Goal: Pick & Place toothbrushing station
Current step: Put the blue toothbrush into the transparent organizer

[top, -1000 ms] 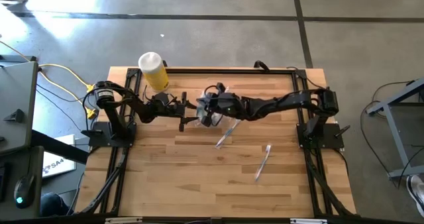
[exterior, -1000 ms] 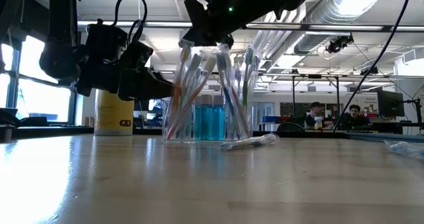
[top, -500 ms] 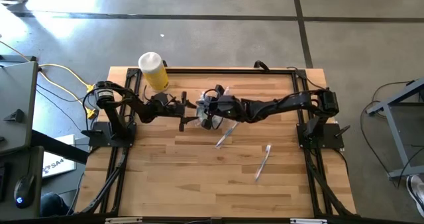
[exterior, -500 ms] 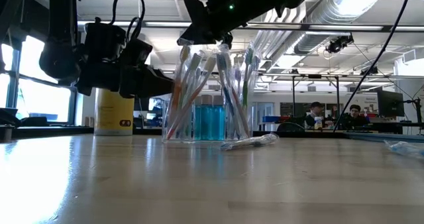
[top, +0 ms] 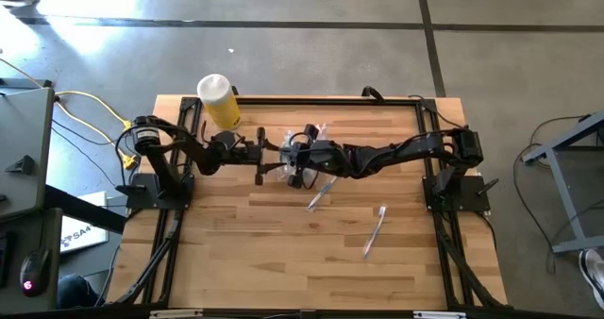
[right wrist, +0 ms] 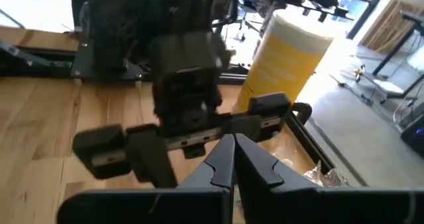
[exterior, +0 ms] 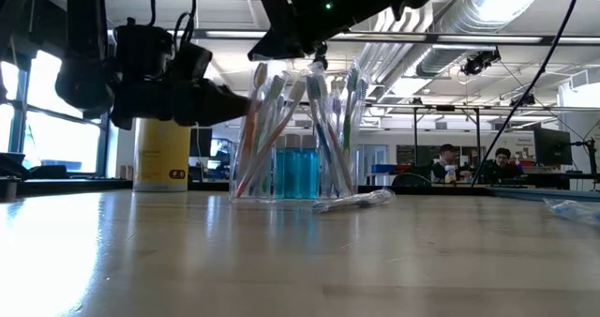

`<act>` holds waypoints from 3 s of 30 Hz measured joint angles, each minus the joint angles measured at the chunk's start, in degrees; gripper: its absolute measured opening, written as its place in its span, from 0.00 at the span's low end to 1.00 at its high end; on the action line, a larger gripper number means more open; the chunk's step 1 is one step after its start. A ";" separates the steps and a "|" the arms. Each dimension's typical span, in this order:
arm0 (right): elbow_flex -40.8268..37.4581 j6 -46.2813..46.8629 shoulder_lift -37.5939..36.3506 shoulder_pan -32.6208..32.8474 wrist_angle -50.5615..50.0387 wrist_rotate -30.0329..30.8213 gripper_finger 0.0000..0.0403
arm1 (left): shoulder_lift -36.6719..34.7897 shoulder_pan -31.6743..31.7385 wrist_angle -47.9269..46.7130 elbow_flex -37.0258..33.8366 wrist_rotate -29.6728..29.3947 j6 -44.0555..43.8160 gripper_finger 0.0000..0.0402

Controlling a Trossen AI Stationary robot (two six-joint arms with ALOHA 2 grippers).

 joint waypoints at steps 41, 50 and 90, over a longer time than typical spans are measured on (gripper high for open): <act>-0.09 89.81 -1.03 26.88 -99.44 58.12 0.01 | -40.45 -24.12 -35.94 0.84 -8.48 -7.59 0.47; -0.07 95.46 -5.29 30.24 -101.45 45.35 0.01 | -27.61 -31.26 -62.57 18.14 -20.39 -15.56 0.47; -0.07 113.63 -8.38 31.78 -82.69 -19.76 0.36 | -14.07 -41.16 -85.00 28.94 -5.38 -13.02 0.47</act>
